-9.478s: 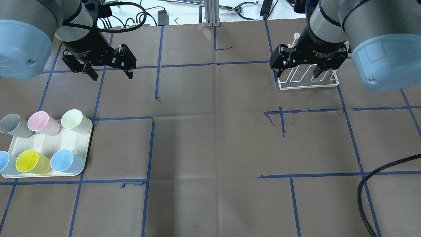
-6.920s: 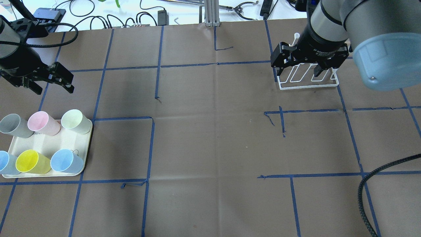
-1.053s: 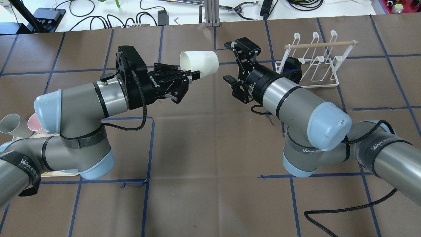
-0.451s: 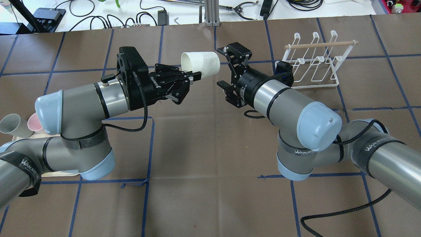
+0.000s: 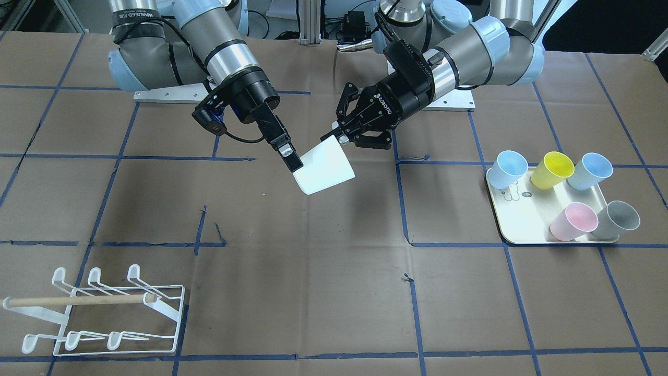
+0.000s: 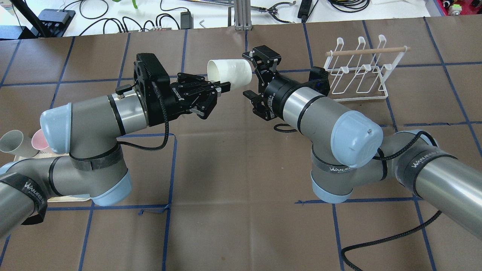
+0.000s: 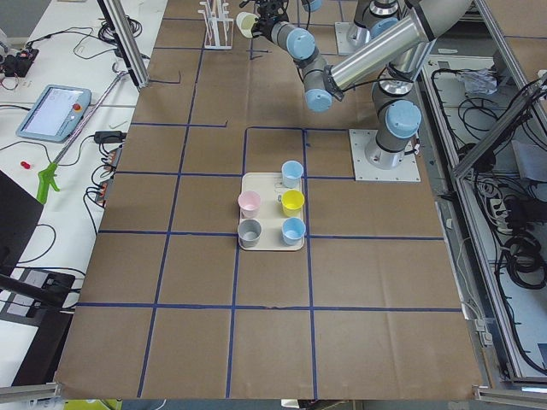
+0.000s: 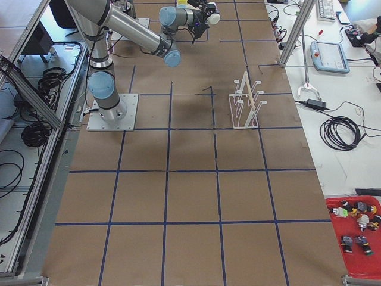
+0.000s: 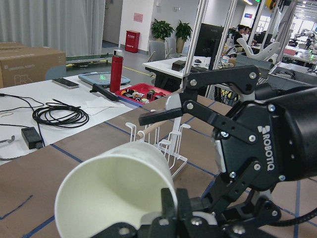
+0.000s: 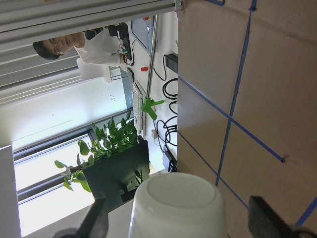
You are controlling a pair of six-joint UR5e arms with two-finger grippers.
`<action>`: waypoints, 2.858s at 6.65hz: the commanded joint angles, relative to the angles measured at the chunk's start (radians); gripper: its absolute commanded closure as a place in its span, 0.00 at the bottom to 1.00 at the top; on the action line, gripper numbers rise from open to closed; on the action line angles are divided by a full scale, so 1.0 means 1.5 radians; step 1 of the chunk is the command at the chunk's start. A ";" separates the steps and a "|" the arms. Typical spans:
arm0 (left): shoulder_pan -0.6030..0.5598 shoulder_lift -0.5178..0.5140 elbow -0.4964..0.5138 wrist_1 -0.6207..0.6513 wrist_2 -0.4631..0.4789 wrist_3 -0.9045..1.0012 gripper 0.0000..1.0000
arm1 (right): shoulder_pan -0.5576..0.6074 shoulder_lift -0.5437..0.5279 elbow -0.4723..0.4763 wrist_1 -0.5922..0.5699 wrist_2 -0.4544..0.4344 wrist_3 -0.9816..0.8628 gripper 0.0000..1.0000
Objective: Transfer IKEA cup to right arm and place on rack
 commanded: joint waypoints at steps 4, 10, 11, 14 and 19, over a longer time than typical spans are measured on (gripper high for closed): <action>0.000 -0.001 0.000 0.001 0.000 -0.008 0.97 | 0.026 0.039 -0.040 0.001 -0.002 0.016 0.01; 0.000 -0.002 0.005 0.002 0.001 -0.065 0.40 | 0.026 0.035 -0.041 -0.005 0.001 0.013 0.46; 0.001 -0.015 0.007 0.007 0.000 -0.098 0.01 | 0.025 0.035 -0.040 -0.005 0.002 0.013 0.49; 0.010 -0.008 0.008 0.052 0.047 -0.157 0.01 | 0.026 0.034 -0.041 -0.006 0.005 0.013 0.56; 0.130 0.030 0.018 -0.019 0.096 -0.165 0.00 | -0.056 0.045 -0.067 -0.013 0.003 -0.025 0.67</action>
